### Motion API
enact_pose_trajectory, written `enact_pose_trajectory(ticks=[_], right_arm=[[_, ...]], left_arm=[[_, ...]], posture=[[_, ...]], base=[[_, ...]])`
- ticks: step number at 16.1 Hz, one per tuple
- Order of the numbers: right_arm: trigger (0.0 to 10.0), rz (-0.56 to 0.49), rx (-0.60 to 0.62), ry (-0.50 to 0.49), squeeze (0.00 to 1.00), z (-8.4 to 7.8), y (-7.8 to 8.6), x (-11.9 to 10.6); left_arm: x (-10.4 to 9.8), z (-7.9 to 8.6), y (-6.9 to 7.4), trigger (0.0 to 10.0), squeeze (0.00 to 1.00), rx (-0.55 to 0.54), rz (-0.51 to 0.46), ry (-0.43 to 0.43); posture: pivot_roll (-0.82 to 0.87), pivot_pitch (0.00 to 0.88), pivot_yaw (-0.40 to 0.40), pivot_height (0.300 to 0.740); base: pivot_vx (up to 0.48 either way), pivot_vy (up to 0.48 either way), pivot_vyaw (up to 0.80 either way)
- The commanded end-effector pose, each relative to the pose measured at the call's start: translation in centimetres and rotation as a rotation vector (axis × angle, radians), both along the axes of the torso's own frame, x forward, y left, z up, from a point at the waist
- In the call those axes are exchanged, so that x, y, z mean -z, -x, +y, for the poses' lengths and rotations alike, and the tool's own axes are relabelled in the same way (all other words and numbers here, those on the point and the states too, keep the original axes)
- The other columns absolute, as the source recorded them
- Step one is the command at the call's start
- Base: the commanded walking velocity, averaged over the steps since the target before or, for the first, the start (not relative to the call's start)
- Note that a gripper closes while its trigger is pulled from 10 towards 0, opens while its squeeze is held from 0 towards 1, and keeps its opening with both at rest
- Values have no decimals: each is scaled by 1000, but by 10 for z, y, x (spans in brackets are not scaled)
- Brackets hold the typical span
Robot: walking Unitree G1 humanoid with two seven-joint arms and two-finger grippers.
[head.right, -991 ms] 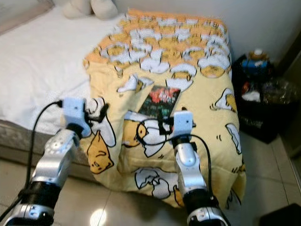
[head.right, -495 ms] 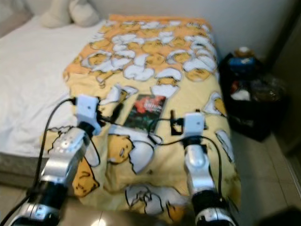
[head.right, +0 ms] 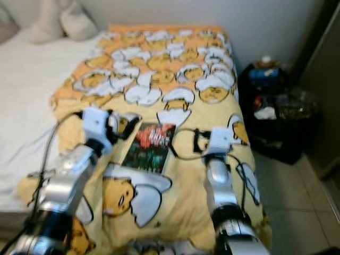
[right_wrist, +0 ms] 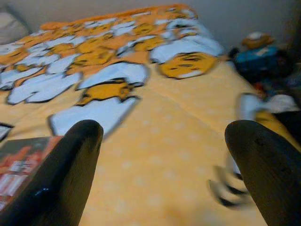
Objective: Clean up the room
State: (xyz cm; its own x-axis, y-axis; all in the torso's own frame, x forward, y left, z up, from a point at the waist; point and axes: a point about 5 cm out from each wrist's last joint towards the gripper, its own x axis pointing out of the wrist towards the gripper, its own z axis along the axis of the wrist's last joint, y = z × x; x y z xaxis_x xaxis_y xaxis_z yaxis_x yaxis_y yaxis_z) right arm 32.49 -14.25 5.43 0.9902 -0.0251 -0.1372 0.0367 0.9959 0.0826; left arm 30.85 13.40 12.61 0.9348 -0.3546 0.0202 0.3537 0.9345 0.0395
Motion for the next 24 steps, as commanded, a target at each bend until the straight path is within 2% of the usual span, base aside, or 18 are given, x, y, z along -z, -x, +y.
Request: enact_pose_trajectory(ticks=[1, 3, 5, 6, 7, 9, 13, 15, 18, 19, 21, 24], right_arm=[[10000, 34, -53, -20, 0, 13, -3, 2], [10000, 101, -91, -54, 0, 18, -8, 5], [10000, 144, -79, -82, 0, 16, -10, 8], [10000, 150, -77, -77, 0, 15, -11, 8], [10000, 159, -80, -51, 0, 14, -12, 8], [10000, 166, -87, -31, 0, 13, -13, 7], [10000, 237, -68, -80, 0, 16, -12, 13], [10000, 254, -66, -65, 0, 17, -11, 16], [10000, 287, -71, -113, 0, 20, -7, 22], [10000, 292, -87, -159, 0, 25, -8, 21], [10000, 294, -120, -185, 0, 34, -8, 20], [10000, 315, -195, -247, 0, 57, -7, 18]], left_arm=[[5, 12, 9, 10000, 0, -18, 40, -16], [2, 10, 34, 10000, 0, 38, 48, -48], [-3, 13, 49, 10000, 0, 4, 57, -36], [-4, 15, 53, 10000, 0, -8, 60, -31], [-5, 21, 66, 10000, 0, -56, 75, -21], [-6, 24, 78, 10000, 0, -95, 92, -16], [-10, 24, 103, 10000, 0, -159, 137, 2], [-10, 28, 112, 10000, 0, -193, 160, 5], [-11, 25, 123, 10000, 0, -218, 194, 16], [-11, 24, 124, 10000, 0, -218, 197, 17], [-11, 22, 124, 10000, 0, -219, 200, 22], [-12, 22, 125, 10000, 0, -234, 211, 24]], posture=[[42, 0, 69, 740], [125, 0, 29, 740], [169, 19, -4, 740], [185, 39, -20, 740], [215, 78, -46, 740], [237, 103, -63, 740], [297, 162, -103, 740], [310, 185, -110, 740], [312, 206, -117, 740], [313, 207, -118, 740], [314, 213, -119, 740], [324, 220, -129, 740]], base=[[0, 0, 0], [0, 0, 0], [0, 0, 0], [0, 0, 0], [0, 0, 0], [0, 0, 0], [0, 0, 0], [0, 0, 0], [0, 0, 0], [0, 0, 0], [0, 0, 0], [0, 0, 0]])
